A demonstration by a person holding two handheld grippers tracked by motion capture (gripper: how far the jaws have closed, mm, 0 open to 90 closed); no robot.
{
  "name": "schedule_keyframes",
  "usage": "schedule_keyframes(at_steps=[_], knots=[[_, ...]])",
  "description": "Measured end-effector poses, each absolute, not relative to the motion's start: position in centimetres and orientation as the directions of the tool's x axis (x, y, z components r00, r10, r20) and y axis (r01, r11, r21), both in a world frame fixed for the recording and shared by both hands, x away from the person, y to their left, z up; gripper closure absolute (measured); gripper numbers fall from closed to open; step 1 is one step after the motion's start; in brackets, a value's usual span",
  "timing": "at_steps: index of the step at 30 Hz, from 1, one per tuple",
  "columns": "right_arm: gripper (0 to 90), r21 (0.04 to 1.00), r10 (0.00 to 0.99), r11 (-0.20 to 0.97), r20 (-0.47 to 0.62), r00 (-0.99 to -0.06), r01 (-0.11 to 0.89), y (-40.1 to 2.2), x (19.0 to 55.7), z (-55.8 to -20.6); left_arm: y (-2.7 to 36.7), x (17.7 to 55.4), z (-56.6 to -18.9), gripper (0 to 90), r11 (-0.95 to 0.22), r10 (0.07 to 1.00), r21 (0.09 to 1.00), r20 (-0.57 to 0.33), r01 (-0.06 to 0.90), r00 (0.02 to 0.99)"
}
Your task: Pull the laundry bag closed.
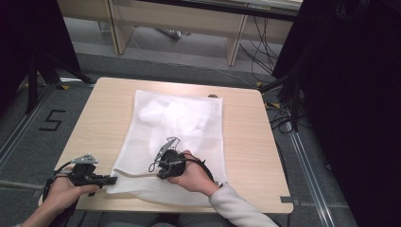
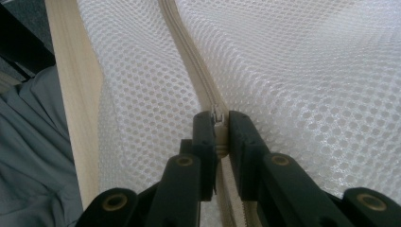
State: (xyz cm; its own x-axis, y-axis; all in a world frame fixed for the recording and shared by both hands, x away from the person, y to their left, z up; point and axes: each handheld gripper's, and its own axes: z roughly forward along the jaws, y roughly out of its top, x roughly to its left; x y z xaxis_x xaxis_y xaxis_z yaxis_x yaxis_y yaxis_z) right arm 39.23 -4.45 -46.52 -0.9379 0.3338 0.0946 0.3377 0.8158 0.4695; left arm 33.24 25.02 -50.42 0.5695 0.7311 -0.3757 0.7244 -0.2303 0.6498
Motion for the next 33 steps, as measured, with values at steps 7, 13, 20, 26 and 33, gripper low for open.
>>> schedule_keyframes(at_steps=[7, 13, 20, 26, 33], knots=[[82.2, 0.469, 0.338, 0.816, 0.090, -0.937, 0.339, -5.0, 39.3, -46.5, 24.9, 33.2, -50.5, 86.0, -0.218, 0.737, 0.656, -0.375, 0.722, 0.562], [82.2, 0.470, 0.344, 0.812, 0.091, -0.934, 0.345, -5.2, 39.3, -46.4, 24.9, 33.2, -50.5, 85.9, -0.209, 0.737, 0.659, -0.379, 0.722, 0.559], [82.2, 0.468, 0.345, 0.814, 0.088, -0.934, 0.345, -5.4, 39.3, -46.4, 24.9, 33.2, -50.5, 85.9, -0.210, 0.736, 0.661, -0.378, 0.720, 0.562], [82.2, 0.467, 0.351, 0.811, 0.095, -0.932, 0.353, -5.7, 39.3, -46.2, 24.9, 33.2, -50.5, 85.9, -0.213, 0.738, 0.658, -0.376, 0.722, 0.560], [82.3, 0.475, 0.344, 0.809, 0.094, -0.934, 0.346, -6.0, 39.3, -46.3, 24.9, 33.2, -50.5, 85.9, -0.211, 0.737, 0.660, -0.378, 0.721, 0.561]])
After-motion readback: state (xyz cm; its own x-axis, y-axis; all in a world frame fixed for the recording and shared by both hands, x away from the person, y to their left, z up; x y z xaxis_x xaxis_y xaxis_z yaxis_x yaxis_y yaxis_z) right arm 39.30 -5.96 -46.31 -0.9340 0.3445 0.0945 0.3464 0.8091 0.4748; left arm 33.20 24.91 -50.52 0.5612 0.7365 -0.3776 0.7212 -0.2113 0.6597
